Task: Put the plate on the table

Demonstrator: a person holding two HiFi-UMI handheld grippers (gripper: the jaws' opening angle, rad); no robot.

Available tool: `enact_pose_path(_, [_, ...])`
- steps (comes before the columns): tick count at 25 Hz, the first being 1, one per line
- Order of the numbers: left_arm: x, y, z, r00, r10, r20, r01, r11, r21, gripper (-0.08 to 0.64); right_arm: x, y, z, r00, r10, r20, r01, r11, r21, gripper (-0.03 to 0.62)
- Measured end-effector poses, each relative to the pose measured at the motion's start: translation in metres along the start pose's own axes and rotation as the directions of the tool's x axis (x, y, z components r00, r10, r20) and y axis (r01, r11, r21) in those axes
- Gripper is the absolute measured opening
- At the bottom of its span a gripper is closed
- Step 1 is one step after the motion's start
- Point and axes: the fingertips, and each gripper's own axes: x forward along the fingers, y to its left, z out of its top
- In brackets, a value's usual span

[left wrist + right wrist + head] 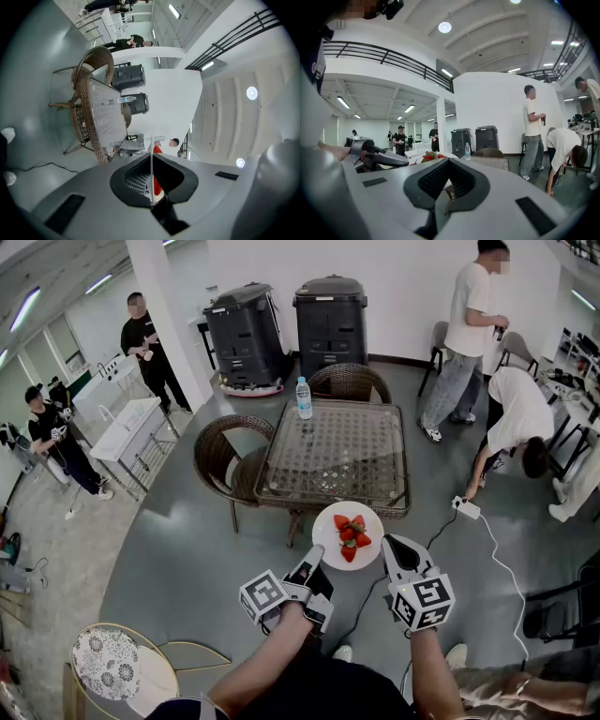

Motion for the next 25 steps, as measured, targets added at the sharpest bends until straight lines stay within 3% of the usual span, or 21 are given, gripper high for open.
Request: enact_pose_path(25, [0.005,0.006,-0.007,1.0,0.015,-0.005,-0.015,1.0,-0.003,0.018,-0.011,-0.01,-0.007,1.0,-0.009,-0.005,0.009,0.999,0.032,0.005])
